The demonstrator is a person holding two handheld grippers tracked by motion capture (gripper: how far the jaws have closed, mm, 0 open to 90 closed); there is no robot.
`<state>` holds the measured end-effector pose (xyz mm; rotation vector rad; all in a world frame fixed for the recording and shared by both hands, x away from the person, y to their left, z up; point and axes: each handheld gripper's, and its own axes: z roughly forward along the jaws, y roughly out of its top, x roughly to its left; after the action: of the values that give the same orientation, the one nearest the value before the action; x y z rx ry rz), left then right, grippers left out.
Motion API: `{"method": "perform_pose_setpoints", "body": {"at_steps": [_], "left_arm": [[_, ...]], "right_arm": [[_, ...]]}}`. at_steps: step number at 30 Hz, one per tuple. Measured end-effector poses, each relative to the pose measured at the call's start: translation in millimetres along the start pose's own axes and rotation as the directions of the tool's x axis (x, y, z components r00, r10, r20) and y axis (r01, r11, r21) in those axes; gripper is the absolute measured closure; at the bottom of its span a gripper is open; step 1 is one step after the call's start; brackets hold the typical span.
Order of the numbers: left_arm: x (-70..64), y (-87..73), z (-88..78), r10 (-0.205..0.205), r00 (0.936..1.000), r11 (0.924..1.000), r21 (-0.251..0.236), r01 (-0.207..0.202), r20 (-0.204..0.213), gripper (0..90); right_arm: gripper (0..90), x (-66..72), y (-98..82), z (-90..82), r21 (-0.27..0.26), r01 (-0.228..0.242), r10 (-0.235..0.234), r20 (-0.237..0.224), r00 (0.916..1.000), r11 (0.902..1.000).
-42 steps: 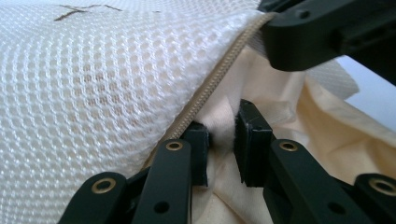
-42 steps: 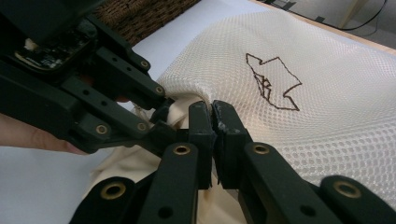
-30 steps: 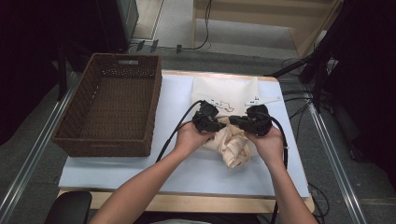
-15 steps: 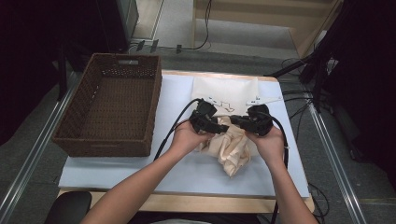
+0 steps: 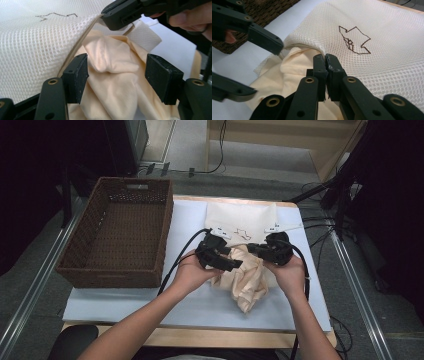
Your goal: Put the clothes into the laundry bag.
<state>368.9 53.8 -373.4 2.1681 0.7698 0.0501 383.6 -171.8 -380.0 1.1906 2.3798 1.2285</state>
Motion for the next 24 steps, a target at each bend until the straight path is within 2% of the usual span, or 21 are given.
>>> {"method": "perform_pose_setpoints", "body": {"at_steps": [3, 5, 8, 9, 11, 16, 19, 24], "left_arm": [[-1.1, -7.5, -6.2, 0.007, 1.0, 1.0, 0.0, -0.007, 0.002, 34.3], [-0.4, -13.1, -9.9, -0.009, 0.9997, 1.0, 0.004, 0.009, 0.021, 33.8], [-1.8, -20.6, -16.0, -0.017, 0.9995, 0.9998, -0.01, 0.017, 0.026, 32.9], [-2.4, -22.6, -17.2, -0.015, 0.9994, 0.9999, 0.0, 0.015, 0.03, 32.9], [-5.9, -30.0, -20.7, -0.013, 0.9998, 0.9999, 0.002, 0.013, 0.015, 30.7], [-6.5, -49.1, -19.8, -0.012, 0.9999, 0.999, 0.043, 0.012, 0.01, 30.6], [-4.8, -59.5, -18.1, -0.049, 0.9981, 0.9979, 0.045, 0.047, 0.039, 30.6], [-6.0, -71.9, -19.2, -0.048, 0.9984, 0.9985, 0.028, 0.047, 0.03, 31.6]], "right_arm": [[88.5, 0.8, 0.2, 0.1, 0.002, 0.001, -0.001, 0.002, 1.0, 1.0], [88.5, 1.2, 0.3, 0.1, 0.002, 0.004, -0.004, 0.003, 1.0, 1.0], [88.6, 1.2, 0.5, 0.0, 0.002, 0.004, -0.004, 0.005, 1.0, 1.0], [88.6, 1.4, 0.5, -0.1, 0.002, 0.003, -0.003, 0.006, 1.0, 1.0], [88.6, 1.2, 0.5, -0.1, 0.001, 0.004, -0.004, 0.006, 1.0, 1.0], [88.5, 2.4, 1.3, 0.0, -0.003, 0.007, -0.007, 0.006, 1.0, 1.0], [88.5, 2.7, 1.8, 0.0, -0.005, 0.014, -0.014, 0.006, 0.9999, 0.9999], [88.5, 2.8, 1.6, 0.3, -0.001, 0.011, -0.011, 0.005, 0.9999, 0.9999]]}}
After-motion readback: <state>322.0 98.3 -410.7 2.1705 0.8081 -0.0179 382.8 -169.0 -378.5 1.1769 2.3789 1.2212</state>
